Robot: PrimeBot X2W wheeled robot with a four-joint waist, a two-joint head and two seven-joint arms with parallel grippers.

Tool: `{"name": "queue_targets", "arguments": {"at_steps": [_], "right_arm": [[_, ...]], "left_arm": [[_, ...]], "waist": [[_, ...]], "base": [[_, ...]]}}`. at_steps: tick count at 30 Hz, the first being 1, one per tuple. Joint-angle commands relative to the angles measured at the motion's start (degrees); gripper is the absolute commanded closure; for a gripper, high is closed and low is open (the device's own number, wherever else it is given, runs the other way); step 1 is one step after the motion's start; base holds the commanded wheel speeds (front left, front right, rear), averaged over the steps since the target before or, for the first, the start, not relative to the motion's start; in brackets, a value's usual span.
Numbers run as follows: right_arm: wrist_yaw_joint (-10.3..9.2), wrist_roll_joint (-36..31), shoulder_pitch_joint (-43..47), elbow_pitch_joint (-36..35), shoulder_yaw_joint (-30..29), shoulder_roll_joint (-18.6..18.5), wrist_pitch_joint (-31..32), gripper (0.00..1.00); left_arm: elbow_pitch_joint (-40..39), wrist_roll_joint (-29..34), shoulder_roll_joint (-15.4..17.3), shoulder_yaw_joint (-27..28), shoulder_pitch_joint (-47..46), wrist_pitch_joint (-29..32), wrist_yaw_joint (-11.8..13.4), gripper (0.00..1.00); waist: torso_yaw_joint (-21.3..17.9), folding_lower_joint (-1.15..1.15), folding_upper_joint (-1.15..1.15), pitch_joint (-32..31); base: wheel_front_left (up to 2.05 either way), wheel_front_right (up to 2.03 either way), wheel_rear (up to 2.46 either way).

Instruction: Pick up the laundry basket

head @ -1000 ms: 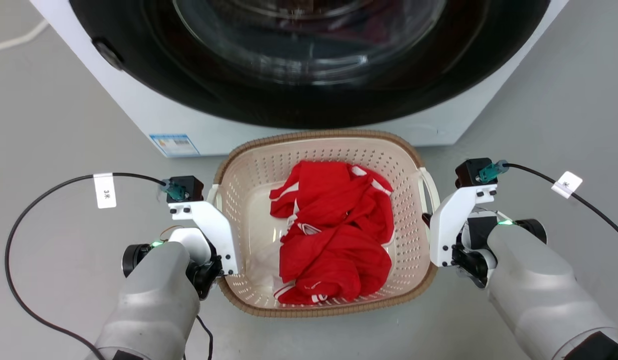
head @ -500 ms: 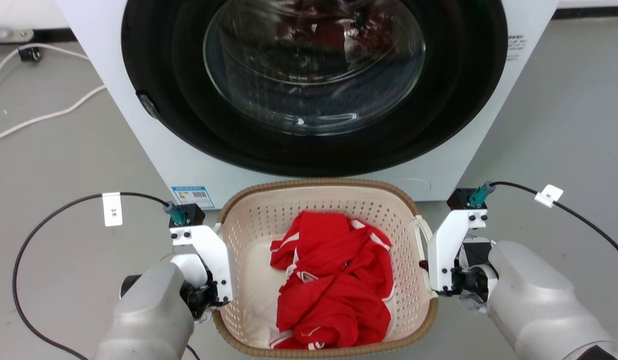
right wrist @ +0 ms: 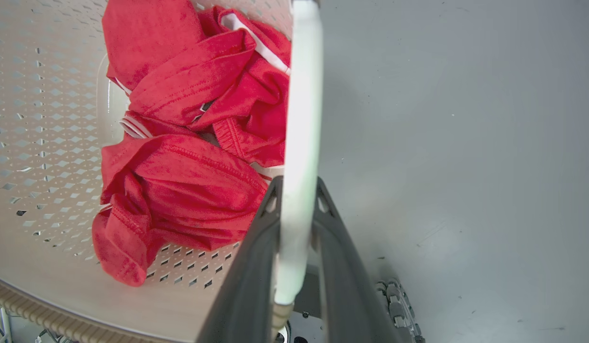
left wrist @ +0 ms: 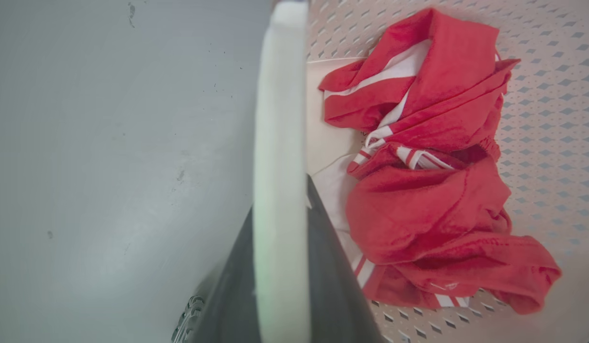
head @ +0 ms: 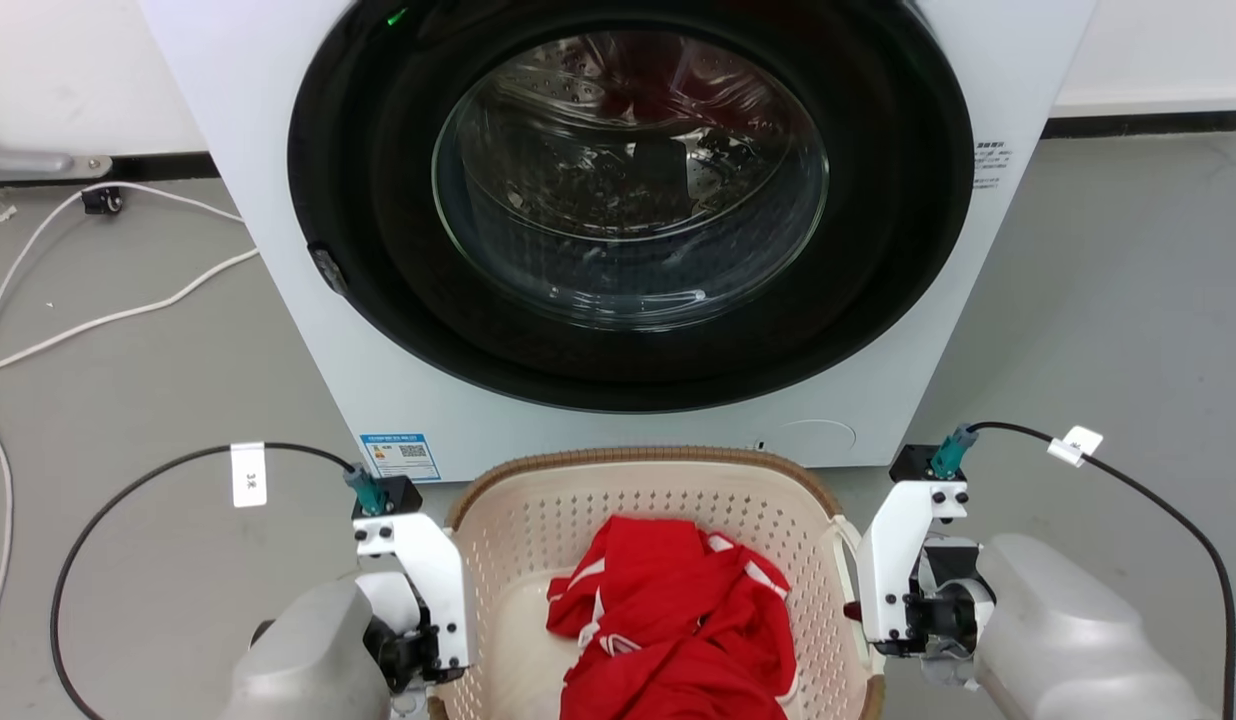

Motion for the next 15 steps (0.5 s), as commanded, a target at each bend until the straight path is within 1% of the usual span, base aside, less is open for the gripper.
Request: {"name": "queue_targets", "arguments": {"at_steps": [1,9,15], "right_arm": [[0.19,0.2,0.7,0.0,0.3,0.7,0.1,1.00],[0.19,0.3,1.5,0.8,0.9,1.1,-0.3,1.00],[0.19,0.5,0.8,1.1,1.0,1.1,-0.5,1.00]], "left_arm": [[-0.7,-0.4,-0.5,-0.2,0.8,0.1,-0.7,1.00],[-1.0,-2.0,-0.8,-1.5,2.4,0.4,-0.7,1.00],[-1.1,-2.7,-0.8,-2.2,1.6,-0.1,-0.7,1.00]], "waist": [[0.1,0.01,0.00,-0.3],[0.2,0.01,0.00,-0.6],[0.3,0.01,0.00,0.0]], "base": [[0.00,0.00,0.00],[0.00,0.00,0.00],[0.00,0.00,0.00]]}}
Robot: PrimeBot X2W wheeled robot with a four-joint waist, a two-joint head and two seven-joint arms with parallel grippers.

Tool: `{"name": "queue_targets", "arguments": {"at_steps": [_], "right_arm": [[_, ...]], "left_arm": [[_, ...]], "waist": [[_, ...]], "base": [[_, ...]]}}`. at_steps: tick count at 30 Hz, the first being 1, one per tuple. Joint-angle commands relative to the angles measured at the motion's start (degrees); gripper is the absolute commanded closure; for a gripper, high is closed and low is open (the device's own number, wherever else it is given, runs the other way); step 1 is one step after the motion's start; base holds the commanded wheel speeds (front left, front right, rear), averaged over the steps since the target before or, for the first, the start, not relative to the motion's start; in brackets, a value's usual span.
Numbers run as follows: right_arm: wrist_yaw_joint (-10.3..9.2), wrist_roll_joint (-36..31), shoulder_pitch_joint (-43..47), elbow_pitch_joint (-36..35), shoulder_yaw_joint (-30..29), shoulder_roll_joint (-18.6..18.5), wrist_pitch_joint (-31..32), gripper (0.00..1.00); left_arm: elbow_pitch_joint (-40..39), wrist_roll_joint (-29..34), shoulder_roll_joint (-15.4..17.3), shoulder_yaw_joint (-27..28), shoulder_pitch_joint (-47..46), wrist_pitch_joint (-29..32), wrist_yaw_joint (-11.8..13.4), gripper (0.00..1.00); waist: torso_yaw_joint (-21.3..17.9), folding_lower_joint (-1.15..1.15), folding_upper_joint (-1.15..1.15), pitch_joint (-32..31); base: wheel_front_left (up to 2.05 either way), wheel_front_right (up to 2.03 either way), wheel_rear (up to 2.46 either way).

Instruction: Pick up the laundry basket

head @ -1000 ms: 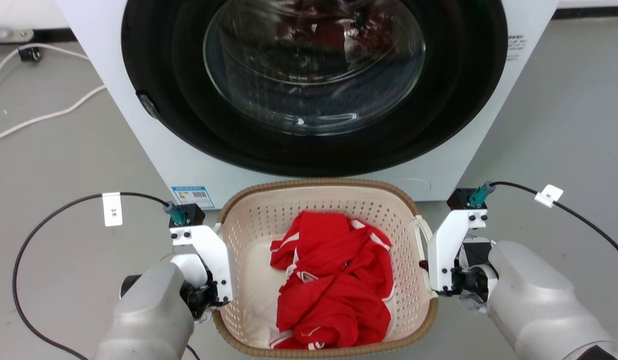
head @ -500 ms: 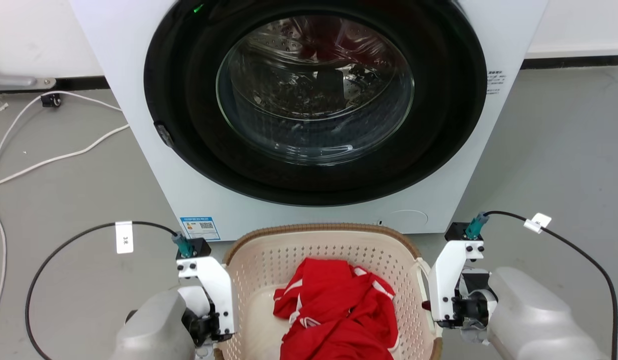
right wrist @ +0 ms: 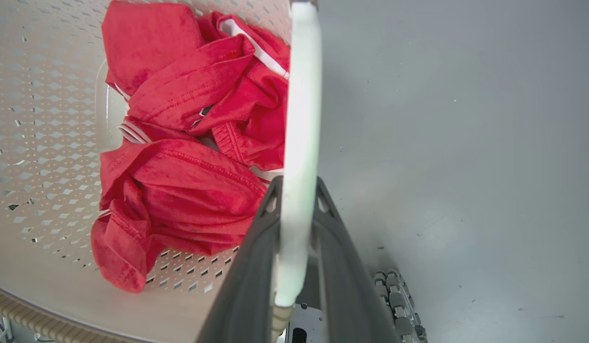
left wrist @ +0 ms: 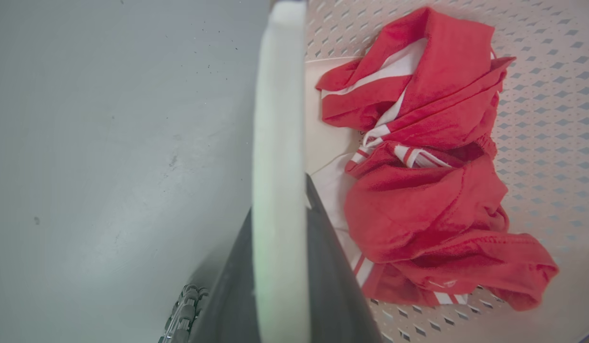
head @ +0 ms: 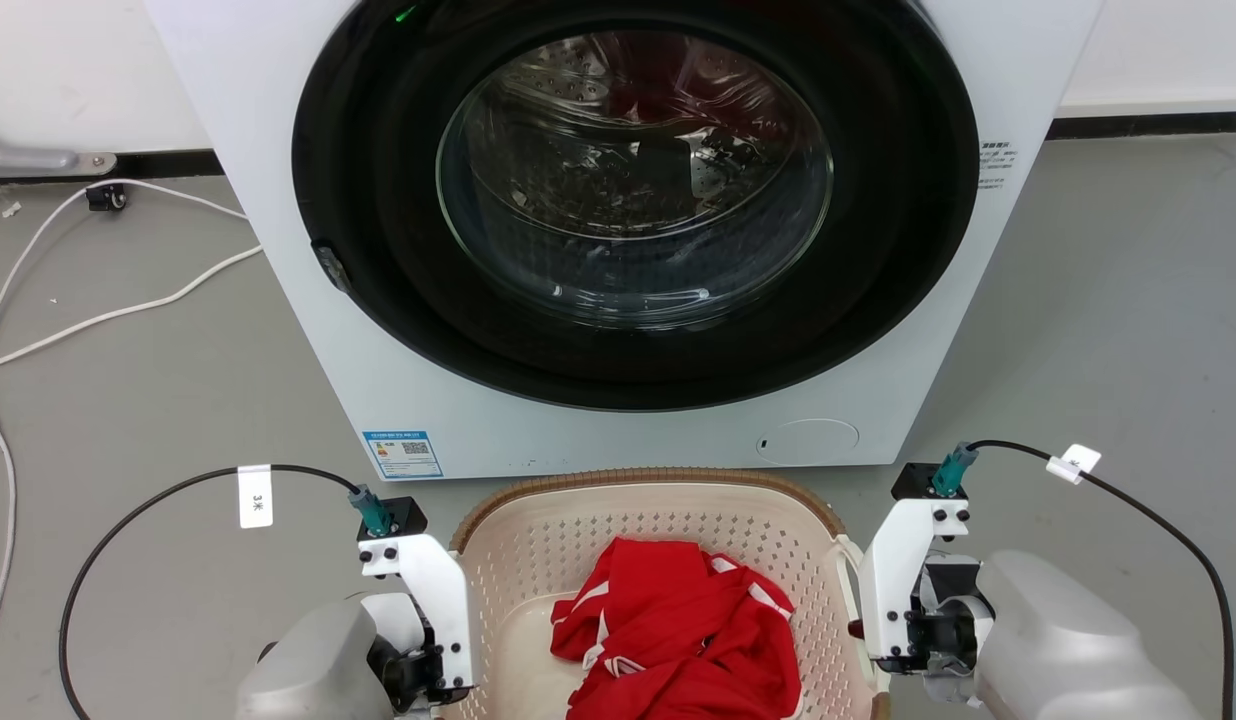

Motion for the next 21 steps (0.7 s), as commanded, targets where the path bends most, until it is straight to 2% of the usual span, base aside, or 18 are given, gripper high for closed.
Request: {"name": "queue_targets", "arguments": {"at_steps": [1,21], "right_arm": [[0.19,0.2,-0.5,-0.2,0.3,0.8,-0.3,1.00],[0.20,1.1,-1.6,0.1,0.8,0.8,-1.1,1.00]], "left_arm": [[-0.8,-0.5,-0.8,-0.2,-0.5,-0.2,-0.7,1.00],[0.0,-3.1,-1.4,-2.1,-1.8,-1.1,-0.7,1.00]], "waist": [[0.0,0.01,0.00,0.1],[0.2,0.01,0.00,0.5]], "base": [[0.00,0.00,0.00],[0.00,0.00,0.00]]}}
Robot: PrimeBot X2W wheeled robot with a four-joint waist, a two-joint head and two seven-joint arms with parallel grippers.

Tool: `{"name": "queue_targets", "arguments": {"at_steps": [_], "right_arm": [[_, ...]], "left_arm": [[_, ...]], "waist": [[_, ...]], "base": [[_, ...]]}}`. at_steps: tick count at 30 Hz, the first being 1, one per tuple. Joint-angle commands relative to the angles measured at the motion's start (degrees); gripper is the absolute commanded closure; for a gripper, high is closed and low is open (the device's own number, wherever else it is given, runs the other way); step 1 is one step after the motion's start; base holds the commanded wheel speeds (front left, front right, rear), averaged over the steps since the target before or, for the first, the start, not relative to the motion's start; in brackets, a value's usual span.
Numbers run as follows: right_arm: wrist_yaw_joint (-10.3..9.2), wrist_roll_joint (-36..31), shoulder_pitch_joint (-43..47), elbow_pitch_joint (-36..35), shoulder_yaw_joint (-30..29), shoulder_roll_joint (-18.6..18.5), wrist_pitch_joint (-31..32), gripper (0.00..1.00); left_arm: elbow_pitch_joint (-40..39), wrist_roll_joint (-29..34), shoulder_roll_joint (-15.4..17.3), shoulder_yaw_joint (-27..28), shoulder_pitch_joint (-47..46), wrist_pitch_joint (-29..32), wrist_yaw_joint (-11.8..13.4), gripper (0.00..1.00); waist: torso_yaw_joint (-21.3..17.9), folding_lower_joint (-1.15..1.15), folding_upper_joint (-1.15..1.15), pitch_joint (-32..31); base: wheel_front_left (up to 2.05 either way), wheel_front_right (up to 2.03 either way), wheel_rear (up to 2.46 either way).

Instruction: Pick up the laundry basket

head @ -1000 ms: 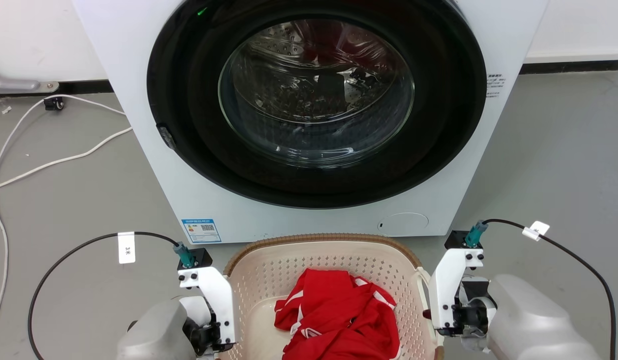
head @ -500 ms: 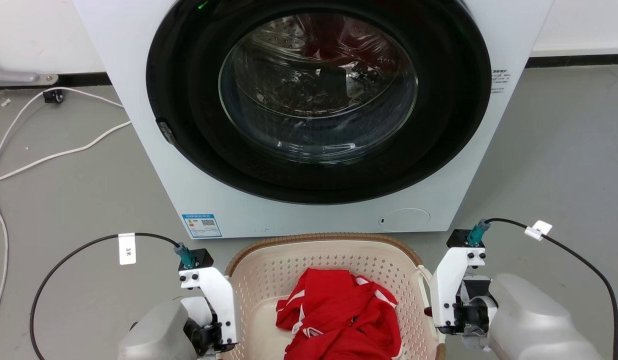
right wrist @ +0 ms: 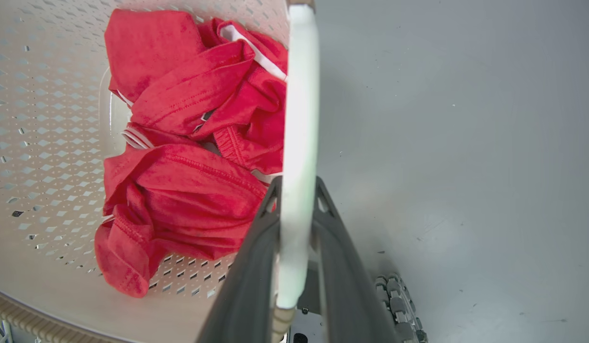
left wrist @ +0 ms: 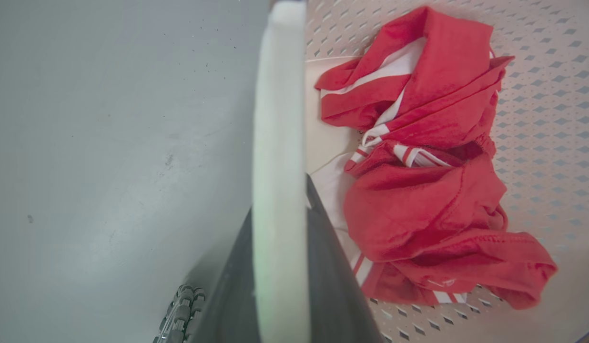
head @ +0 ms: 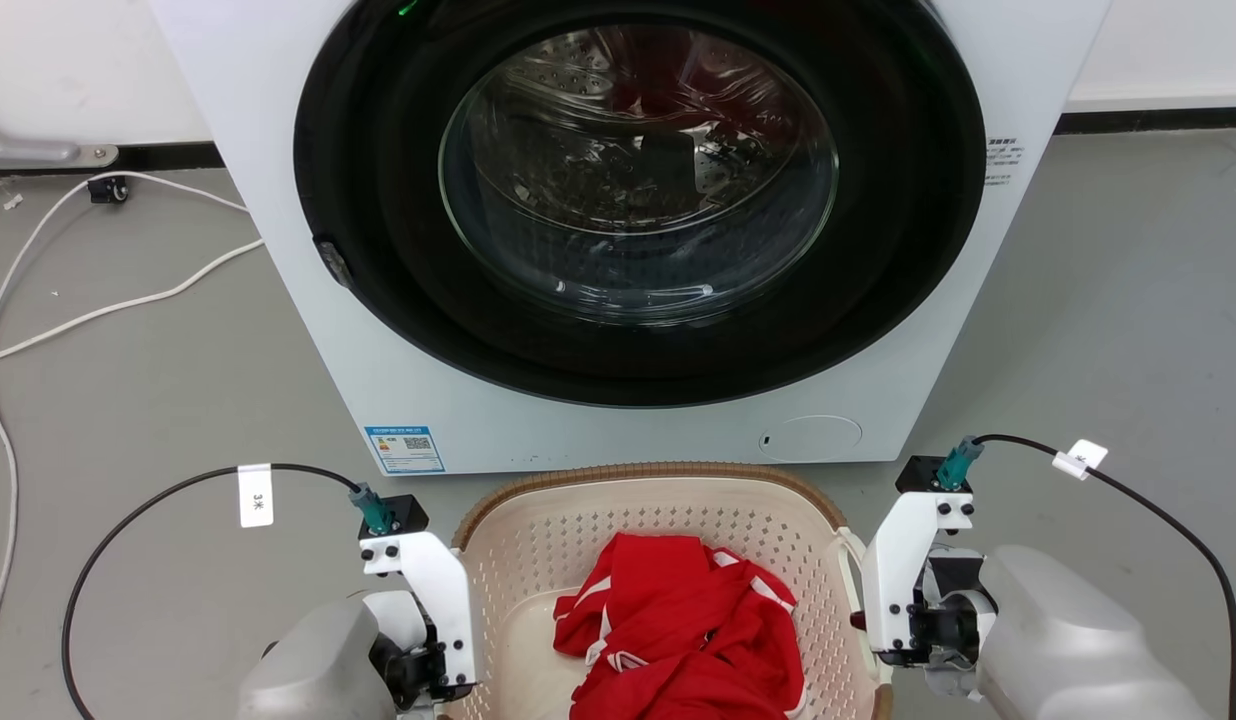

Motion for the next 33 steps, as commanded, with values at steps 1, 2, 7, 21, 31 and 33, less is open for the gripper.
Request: {"name": "queue_targets", "arguments": {"at_steps": [1,2,7,21,31,33], "right_arm": [[0.21,0.3,-1.0,-0.3,0.2,0.9,-0.1,1.00],[0.21,0.4,-1.1,-0.3,0.2,0.9,-0.2,1.00],[0.21,0.7,-1.1,-0.1,0.1,0.8,-0.6,1.00],[0.21,1.3,-1.1,0.4,0.5,1.1,-0.3,1.00],[0.21,1.5,-1.0,0.7,0.6,1.2,-0.4,1.00],[0.21,1.6,-1.1,0.7,0.6,1.3,-0.5,1.00]], "left_arm": [[-0.7,-0.6,-1.3,-0.3,-1.2,-0.4,-0.8,1.00],[-0.7,-0.6,-1.3,-0.3,-1.3,-0.4,-0.8,1.00],[-0.4,-1.1,-1.3,-0.9,-1.5,-0.3,-0.8,1.00],[0.3,-2.3,-1.3,-2.1,-1.8,-1.2,-0.8,1.00],[0.3,-3.0,-1.2,-2.9,-2.0,-1.5,-0.8,1.00],[0.3,-3.2,-1.2,-3.1,-2.0,-1.5,-0.8,1.00]], "waist": [[0.0,0.00,0.00,0.0],[0.0,0.00,0.00,0.0],[0.1,0.00,0.00,0.1],[0.1,0.00,0.00,0.2],[0.1,0.00,0.00,0.2],[0.1,0.00,0.00,0.2]], "base": [[0.00,0.00,0.00],[0.00,0.00,0.00],[0.00,0.00,0.00],[0.00,0.00,0.00],[0.00,0.00,0.00],[0.00,0.00,0.00]]}}
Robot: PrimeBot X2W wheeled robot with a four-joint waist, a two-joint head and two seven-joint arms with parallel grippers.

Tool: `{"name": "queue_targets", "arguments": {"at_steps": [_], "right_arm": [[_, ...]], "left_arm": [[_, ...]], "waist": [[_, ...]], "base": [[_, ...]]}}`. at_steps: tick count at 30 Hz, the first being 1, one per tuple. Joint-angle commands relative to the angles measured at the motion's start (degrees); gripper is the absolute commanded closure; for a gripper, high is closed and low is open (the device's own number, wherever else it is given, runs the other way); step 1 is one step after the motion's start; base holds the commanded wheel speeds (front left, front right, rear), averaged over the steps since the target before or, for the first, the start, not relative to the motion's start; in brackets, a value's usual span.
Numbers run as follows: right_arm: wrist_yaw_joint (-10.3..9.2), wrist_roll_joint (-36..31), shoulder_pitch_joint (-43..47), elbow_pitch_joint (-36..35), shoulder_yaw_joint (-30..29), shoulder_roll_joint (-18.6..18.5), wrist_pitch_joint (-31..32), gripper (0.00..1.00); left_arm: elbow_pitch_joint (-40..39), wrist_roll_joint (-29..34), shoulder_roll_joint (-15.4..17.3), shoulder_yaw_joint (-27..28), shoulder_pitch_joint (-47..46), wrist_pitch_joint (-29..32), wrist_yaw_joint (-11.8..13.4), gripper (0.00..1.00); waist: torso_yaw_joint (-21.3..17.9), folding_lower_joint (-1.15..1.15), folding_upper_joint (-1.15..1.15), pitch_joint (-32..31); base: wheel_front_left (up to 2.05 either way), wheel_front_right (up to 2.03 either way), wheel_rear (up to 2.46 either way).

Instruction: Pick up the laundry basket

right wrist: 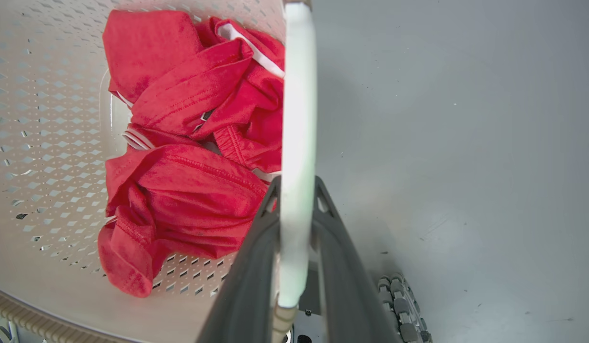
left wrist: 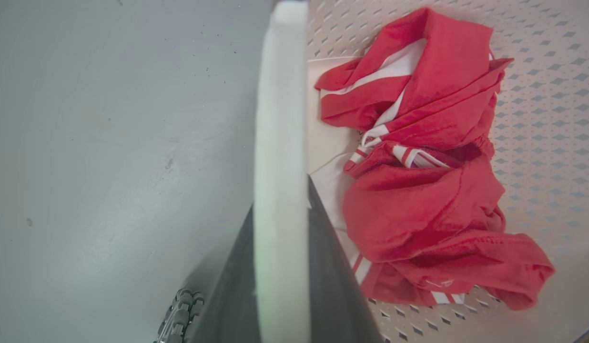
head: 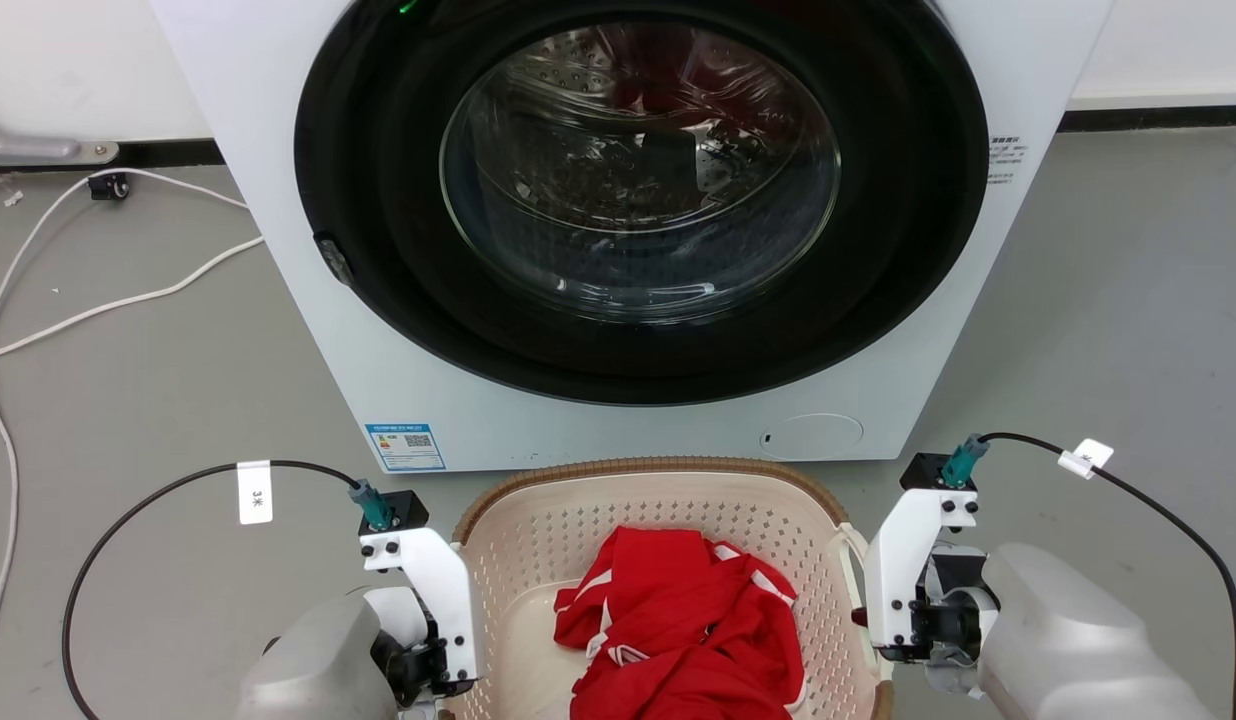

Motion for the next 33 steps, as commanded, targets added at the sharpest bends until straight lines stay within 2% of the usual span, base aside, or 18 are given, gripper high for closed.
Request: {"name": "queue_targets", "arguments": {"at_steps": [1,33], "right_arm": [[0.21,0.2,-0.7,-0.3,0.2,1.2,-0.1,1.00],[0.21,1.3,-0.8,0.2,0.5,1.4,-0.4,1.00]], "left_arm": [[-0.6,-0.4,-1.0,-0.2,-1.1,-0.1,-0.8,1.00],[-0.6,-3.1,-0.7,-2.5,-1.3,-0.5,-0.8,1.00]], "waist": [[0.0,0.00,0.00,0.0],[-0.3,0.00,0.00,0.0]], "base": [[0.00,0.00,0.00],[0.00,0.00,0.00]]}}
